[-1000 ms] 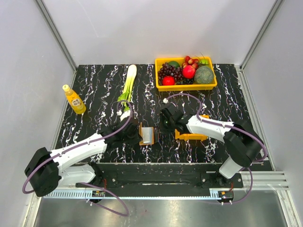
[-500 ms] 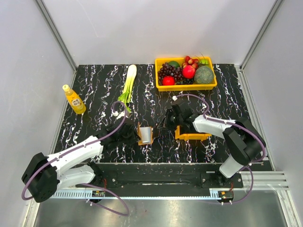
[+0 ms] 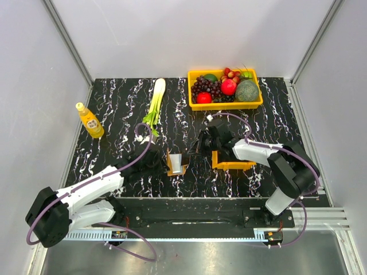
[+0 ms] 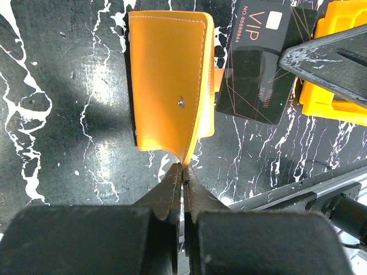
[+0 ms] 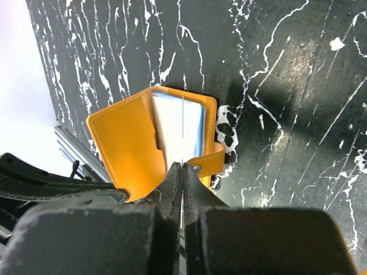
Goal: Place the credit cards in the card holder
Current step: Open the card holder at the center of the board.
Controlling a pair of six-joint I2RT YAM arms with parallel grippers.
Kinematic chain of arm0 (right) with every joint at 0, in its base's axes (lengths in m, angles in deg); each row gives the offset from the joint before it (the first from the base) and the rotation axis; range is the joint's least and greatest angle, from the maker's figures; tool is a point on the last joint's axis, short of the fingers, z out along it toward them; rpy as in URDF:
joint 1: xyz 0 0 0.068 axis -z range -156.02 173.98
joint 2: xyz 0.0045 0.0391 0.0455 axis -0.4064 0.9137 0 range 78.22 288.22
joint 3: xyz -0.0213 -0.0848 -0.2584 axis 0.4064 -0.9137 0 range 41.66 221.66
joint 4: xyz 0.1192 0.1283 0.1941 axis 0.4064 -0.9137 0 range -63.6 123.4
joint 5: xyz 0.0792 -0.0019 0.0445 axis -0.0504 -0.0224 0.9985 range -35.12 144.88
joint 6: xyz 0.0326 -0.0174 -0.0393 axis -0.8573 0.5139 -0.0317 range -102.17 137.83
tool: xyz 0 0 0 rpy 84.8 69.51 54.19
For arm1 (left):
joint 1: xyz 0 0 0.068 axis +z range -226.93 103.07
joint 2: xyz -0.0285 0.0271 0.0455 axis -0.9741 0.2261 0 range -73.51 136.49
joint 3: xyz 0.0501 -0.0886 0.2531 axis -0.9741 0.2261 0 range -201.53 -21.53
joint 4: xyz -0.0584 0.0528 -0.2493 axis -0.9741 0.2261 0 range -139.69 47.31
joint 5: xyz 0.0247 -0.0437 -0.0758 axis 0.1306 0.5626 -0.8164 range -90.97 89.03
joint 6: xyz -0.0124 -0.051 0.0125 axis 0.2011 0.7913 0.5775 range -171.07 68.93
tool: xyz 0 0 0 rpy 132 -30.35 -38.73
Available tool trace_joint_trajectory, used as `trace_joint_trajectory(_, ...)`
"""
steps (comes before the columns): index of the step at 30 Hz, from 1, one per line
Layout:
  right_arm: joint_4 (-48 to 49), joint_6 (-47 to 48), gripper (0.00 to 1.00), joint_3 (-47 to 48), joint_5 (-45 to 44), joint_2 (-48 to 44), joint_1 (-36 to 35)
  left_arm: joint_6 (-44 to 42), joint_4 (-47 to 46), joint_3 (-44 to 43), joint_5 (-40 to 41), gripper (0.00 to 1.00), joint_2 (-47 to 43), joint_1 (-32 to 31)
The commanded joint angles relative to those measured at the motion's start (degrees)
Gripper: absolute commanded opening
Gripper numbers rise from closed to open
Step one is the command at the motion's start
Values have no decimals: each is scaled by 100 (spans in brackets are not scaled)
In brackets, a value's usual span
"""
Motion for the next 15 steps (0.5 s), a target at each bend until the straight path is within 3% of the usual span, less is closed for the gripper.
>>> trace_joint_trajectory(1, 39, 274, 0, 148, -158, 167, 3, -151, 187, 116, 0, 0, -75, 71)
trace_joint_trajectory(8, -58, 441, 0, 192, -167, 343, 3, -203, 205, 151, -26, 0, -48, 124)
trace_joint_trajectory(15, 600, 90, 0, -10, 246, 449, 3, -133, 520, 143, 157, 0, -40, 168)
